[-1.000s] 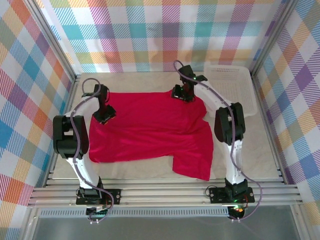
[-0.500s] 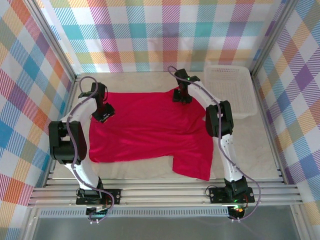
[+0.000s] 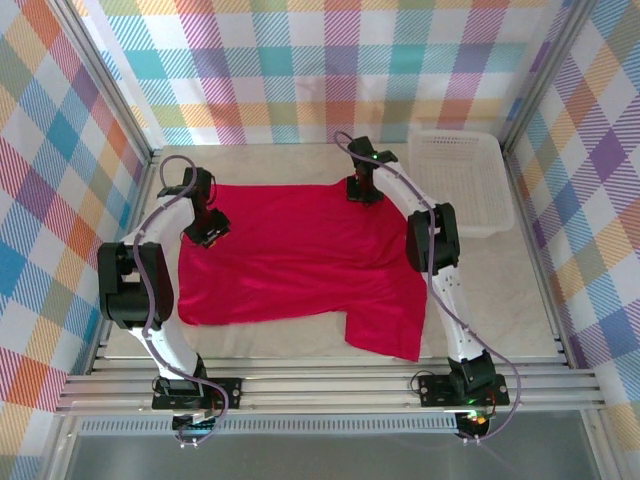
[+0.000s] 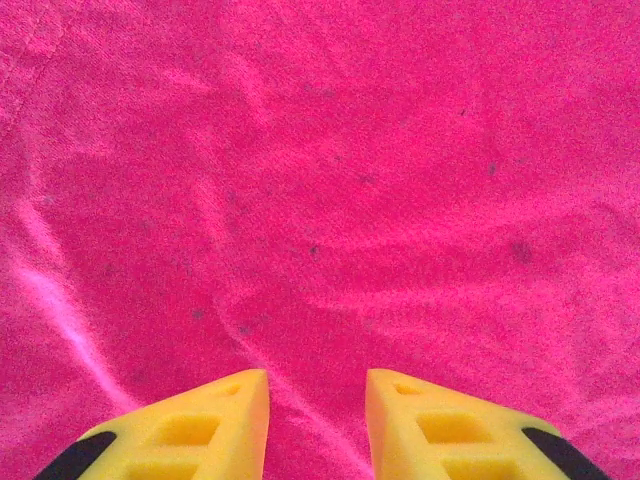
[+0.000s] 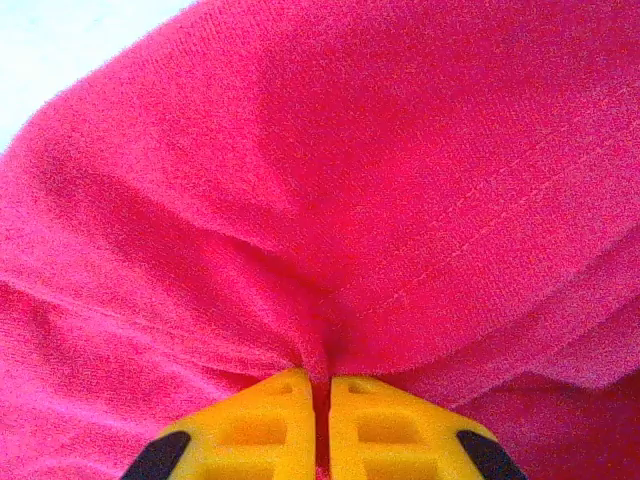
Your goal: Fold the inside-out t-shirt
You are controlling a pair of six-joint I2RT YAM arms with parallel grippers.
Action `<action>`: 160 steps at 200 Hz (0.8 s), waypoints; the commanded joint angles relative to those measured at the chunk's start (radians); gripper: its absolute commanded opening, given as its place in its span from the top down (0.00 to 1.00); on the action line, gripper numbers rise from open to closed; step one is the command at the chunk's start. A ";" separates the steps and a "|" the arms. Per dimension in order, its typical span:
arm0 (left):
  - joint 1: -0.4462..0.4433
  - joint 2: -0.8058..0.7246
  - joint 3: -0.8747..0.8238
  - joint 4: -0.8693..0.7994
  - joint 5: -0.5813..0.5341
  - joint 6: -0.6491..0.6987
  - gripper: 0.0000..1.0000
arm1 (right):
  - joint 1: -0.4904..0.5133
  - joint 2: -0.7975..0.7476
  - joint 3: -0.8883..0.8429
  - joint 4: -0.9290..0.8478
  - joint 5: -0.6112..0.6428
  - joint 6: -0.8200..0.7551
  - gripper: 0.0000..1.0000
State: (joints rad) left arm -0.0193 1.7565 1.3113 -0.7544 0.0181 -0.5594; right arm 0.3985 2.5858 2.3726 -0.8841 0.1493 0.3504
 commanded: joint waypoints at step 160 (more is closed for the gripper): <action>-0.097 -0.096 -0.020 -0.025 -0.027 -0.053 0.75 | -0.033 0.170 0.356 0.542 -0.100 -0.079 0.20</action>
State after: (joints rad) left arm -0.1055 1.7214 1.2671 -0.7319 0.0246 -0.6056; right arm 0.3805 2.8208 2.7068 -0.2363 0.1467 0.2272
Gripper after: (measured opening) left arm 0.251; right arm 0.784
